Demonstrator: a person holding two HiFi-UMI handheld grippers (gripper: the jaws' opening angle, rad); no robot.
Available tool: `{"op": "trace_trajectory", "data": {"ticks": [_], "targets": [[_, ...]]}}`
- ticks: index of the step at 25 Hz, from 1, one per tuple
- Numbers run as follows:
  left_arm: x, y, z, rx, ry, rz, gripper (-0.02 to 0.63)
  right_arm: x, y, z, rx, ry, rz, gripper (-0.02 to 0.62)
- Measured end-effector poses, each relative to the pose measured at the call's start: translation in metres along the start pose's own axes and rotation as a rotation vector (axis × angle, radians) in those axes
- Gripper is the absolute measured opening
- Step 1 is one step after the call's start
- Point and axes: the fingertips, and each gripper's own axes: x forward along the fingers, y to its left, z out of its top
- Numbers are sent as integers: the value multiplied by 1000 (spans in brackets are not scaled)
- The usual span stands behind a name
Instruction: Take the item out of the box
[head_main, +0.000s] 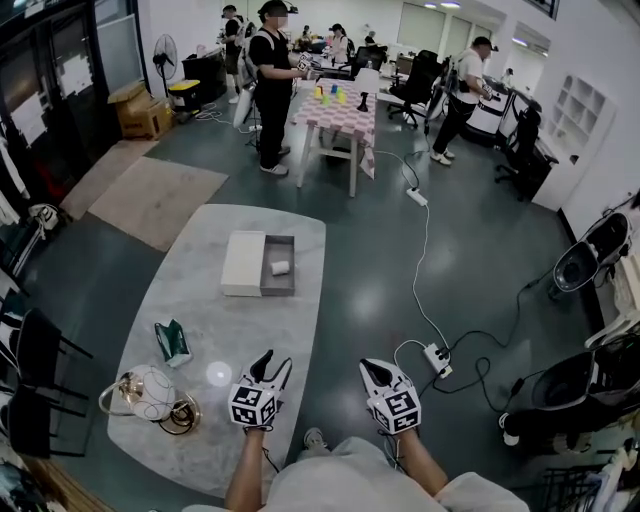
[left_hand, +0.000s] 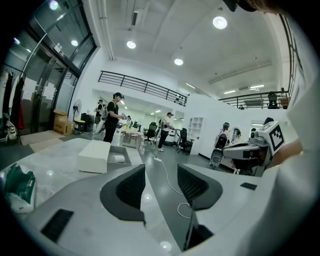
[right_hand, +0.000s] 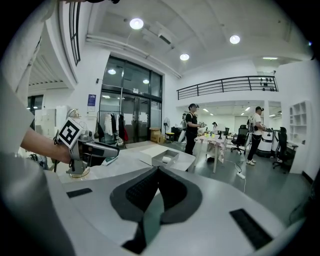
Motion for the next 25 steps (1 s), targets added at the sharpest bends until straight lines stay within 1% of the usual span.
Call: {"op": "trace_trajectory", "data": {"ticks": [7,14,21,25], "targets": [[2,5,-4,-9,16,8,181,2,-6,-9,26,15,-6,2],[15,21,-6,-20,31,32,181,25,-13,-9,36,18,15,2],[45,38,1,-40,36,56,181,60,-37,-7,50,16,45,2],[68,51,6,-42,52,75,181,84,-58,-2,56,21,62,2]]}}
